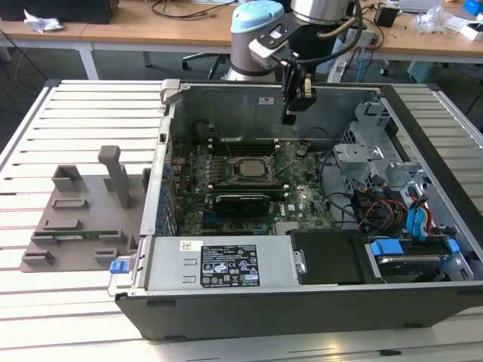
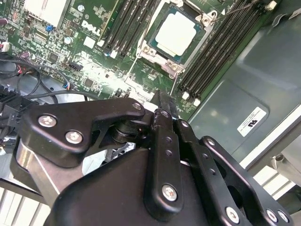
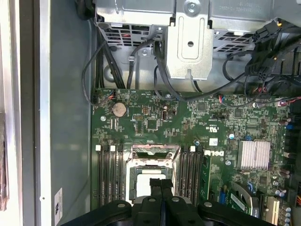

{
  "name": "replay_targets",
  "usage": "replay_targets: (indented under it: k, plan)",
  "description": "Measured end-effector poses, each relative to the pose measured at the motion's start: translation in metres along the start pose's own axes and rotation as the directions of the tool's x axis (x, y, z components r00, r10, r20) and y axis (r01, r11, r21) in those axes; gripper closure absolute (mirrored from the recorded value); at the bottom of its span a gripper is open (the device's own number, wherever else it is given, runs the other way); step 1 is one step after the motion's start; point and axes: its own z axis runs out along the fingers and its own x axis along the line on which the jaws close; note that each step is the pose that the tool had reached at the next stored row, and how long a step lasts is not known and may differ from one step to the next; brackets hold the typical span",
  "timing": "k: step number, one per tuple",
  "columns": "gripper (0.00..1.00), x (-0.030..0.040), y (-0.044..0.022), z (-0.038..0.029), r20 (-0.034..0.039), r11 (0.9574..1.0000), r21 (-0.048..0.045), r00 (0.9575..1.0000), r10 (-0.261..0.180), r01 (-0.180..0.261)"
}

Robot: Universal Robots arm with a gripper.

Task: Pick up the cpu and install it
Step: 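Close the cpu cover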

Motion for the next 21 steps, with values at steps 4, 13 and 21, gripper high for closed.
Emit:
replay_targets:
  k: [4, 13, 21]
  plan:
    - [0.89, 0.0001, 0.0030, 0.0013, -0.0001, 1.0000, 0.0002, 1.0000, 0.000, 0.000]
    - [0.89, 0.0007, 0.0140, 0.0073, 0.0000, 1.0000, 0.0008, 1.0000, -0.001, 0.001]
    - [0.89, 0.0015, 0.0243, 0.0138, 0.0000, 1.0000, 0.0013, 1.0000, -0.001, 0.001]
